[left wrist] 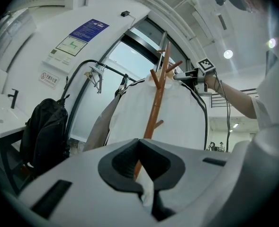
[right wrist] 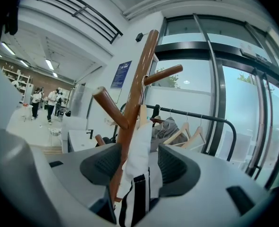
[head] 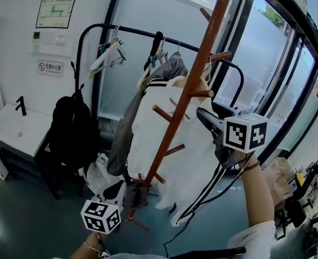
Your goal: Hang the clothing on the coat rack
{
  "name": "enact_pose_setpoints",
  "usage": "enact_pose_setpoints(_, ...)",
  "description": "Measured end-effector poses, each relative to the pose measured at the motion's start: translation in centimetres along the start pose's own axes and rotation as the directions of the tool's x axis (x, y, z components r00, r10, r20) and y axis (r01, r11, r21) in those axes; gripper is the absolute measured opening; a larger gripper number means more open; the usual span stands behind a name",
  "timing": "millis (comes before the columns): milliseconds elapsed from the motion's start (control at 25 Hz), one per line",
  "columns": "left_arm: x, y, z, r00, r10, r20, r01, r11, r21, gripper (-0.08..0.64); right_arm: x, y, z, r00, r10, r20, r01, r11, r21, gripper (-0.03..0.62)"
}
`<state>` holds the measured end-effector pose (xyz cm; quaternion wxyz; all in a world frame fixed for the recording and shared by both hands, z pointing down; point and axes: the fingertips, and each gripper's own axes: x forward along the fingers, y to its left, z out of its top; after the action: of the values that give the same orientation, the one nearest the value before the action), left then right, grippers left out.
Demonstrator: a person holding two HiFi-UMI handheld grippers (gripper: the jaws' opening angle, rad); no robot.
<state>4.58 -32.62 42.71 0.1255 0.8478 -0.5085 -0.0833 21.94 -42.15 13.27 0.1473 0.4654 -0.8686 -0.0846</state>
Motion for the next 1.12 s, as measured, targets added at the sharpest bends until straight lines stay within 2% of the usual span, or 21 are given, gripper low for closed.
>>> enact_pose_setpoints(600, 0.0, -0.3, -0.3, 0.998, -0.058, -0.016, 0.058, 0.998, -0.019, 0.008, -2.8, 0.7, 0.8, 0.997, -0.045, 0.056, 0.041, 0.996, 0.078, 0.247)
enact_pose_setpoints(800, 0.0, -0.1, -0.4, 0.996, -0.085, -0.035, 0.084, 0.996, -0.012, 0.008, -4.5, 0.5, 1.0, 0.992, -0.049, 0.12, 0.023, 0.978, 0.206, 0.247)
enact_pose_setpoints(1120, 0.2, -0.7, -0.7, 0.986, -0.153, -0.058, 0.153, 0.988, -0.013, 0.008, -7.3, -0.8, -1.4, 0.977, -0.182, 0.111, 0.149, 0.956, 0.254, 0.247)
